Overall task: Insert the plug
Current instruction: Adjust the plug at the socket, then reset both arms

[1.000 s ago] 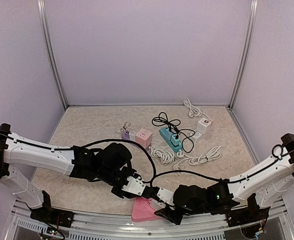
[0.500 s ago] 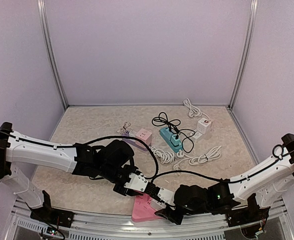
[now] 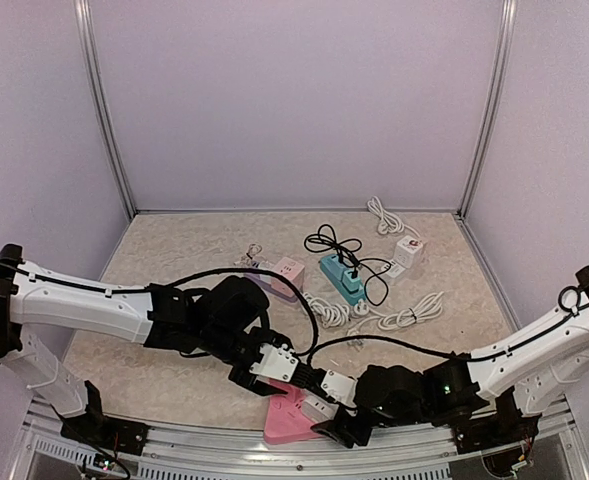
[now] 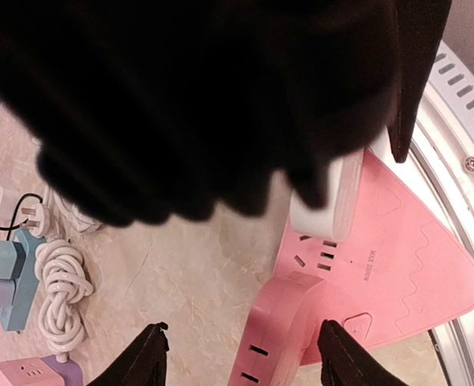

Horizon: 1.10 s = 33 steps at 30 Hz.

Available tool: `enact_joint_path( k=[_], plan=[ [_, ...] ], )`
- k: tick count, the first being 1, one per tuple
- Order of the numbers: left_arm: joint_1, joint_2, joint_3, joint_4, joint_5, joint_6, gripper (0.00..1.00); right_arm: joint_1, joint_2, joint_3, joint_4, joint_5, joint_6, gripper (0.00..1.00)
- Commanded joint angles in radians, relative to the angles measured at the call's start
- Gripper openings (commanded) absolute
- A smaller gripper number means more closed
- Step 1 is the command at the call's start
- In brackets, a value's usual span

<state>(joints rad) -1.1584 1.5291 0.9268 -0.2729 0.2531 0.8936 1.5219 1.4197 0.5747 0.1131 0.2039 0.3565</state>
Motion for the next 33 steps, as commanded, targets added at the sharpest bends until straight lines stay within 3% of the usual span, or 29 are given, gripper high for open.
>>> enact_joint_path(
  k=[1, 6, 9, 15, 20, 25, 33],
  plan=[
    [-0.013, -0.029, -0.014, -0.071, -0.02, 0.031, 0.65, -0.003, -0.092, 0.002, 0.023, 0.028, -0.018, 0.69],
    [-0.018, -0.085, 0.001, -0.078, -0.042, 0.025, 0.78, -0.037, -0.235, 0.017, -0.015, 0.034, -0.037, 0.83],
    [-0.018, -0.127, 0.002, -0.067, -0.07, -0.029, 0.82, -0.12, -0.31, 0.048, -0.07, 0.037, -0.029, 0.9],
    [0.009, -0.231, -0.061, 0.037, -0.19, -0.204, 0.87, -0.453, -0.302, 0.169, -0.299, 0.064, 0.097, 0.95],
    [0.097, -0.343, -0.149, 0.141, -0.306, -0.338, 0.92, -0.705, -0.257, 0.236, -0.464, 0.102, 0.171, 0.95],
    [0.299, -0.481, -0.295, 0.238, -0.314, -0.474, 0.94, -0.973, -0.359, 0.172, -0.506, 0.07, 0.196, 0.97],
    [0.788, -0.891, -0.577, 0.276, -0.167, -0.737, 0.93, -1.351, -0.497, 0.04, -0.551, -0.065, 0.167, 0.99]
  ],
)
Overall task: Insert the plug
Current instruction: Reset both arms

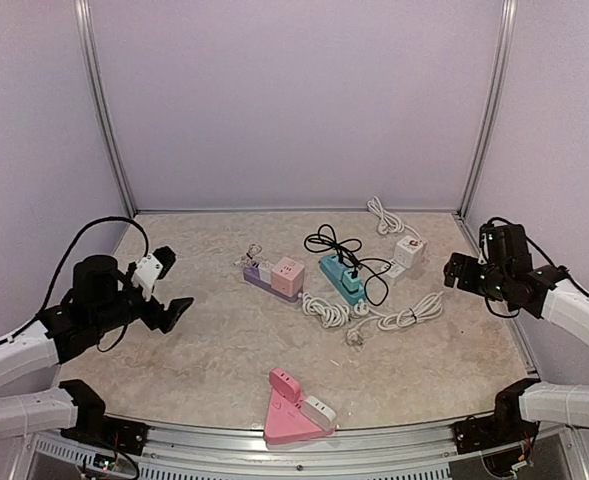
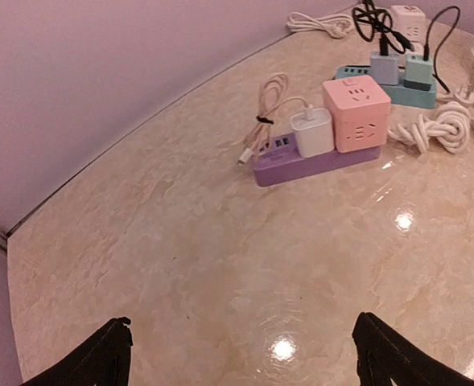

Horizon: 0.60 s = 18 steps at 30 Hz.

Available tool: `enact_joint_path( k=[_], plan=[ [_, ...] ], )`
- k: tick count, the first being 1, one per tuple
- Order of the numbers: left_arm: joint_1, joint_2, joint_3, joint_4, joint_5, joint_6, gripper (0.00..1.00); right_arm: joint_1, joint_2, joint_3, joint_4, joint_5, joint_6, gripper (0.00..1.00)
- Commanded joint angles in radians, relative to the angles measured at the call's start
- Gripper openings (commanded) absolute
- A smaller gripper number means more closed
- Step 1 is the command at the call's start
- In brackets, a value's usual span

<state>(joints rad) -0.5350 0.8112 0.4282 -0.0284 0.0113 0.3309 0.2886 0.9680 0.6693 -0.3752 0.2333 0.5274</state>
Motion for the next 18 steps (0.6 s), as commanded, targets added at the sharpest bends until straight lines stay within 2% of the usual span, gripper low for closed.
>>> enact_joint_path(
  k=[1, 3, 5, 9, 11, 14, 18],
  plan=[
    [0.234, -0.241, -0.096, 0.009, 0.075, -0.197, 0.94, -0.151, -0.058, -0.063, -0.058, -0.115, -0.006, 0.99],
    [0.357, -0.355, -0.108, 0.014, 0.114, -0.231, 0.98, -0.2, -0.083, -0.078, -0.045, -0.122, -0.013, 0.99],
    [0.425, -0.412, -0.096, 0.018, 0.056, -0.271, 0.99, -0.213, -0.108, -0.09, -0.028, -0.079, -0.032, 1.0],
    [0.476, -0.468, -0.116, -0.001, -0.053, -0.281, 0.99, -0.213, -0.19, -0.139, 0.01, 0.071, 0.032, 1.0],
    [0.5, -0.471, -0.124, -0.044, -0.118, -0.379, 0.99, -0.213, -0.24, -0.17, 0.028, 0.121, 0.068, 1.0],
    [0.56, -0.492, -0.159, -0.102, -0.109, -0.475, 0.99, -0.213, -0.325, -0.232, 0.081, 0.12, 0.073, 1.0],
    [0.651, -0.523, -0.221, 0.011, -0.058, -0.454, 0.99, -0.213, -0.375, -0.272, 0.134, 0.097, 0.076, 0.99]
  ],
)
